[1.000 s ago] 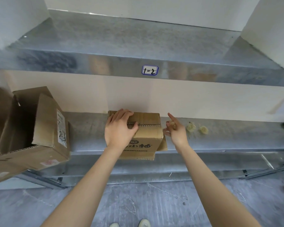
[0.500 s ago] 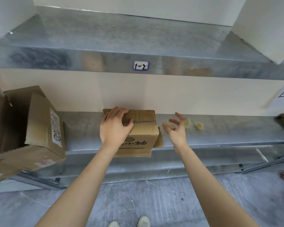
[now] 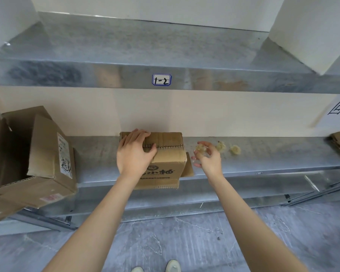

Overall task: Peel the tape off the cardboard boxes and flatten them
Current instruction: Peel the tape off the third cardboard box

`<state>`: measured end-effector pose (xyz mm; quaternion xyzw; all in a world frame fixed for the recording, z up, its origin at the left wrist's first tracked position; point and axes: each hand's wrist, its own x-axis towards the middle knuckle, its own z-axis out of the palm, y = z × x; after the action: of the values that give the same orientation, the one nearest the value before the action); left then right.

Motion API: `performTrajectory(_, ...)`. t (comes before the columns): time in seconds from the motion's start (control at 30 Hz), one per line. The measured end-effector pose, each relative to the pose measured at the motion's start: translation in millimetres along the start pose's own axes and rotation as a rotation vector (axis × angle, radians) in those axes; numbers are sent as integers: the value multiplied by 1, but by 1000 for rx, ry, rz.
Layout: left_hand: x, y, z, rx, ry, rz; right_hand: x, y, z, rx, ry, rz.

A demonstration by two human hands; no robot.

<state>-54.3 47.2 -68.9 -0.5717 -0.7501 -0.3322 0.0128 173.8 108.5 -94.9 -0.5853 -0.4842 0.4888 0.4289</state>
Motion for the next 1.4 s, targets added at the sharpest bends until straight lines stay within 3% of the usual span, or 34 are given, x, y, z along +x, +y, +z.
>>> performTrajectory(0.33, -1, 0, -1, -16, -12, -15, 9, 5, -12, -199, -16, 0)
performTrajectory(0.6, -1, 0, 0, -11, -13, -12, 12, 12, -18, -397, 146, -14)
performTrajectory(0.97, 0, 0, 0, -5, -6, -12, 30, 15, -15, -340, 269, 33)
performTrajectory(1.4, 2, 1, 1, -4, 4, -21, 34, 16, -21, -294, 145, 75)
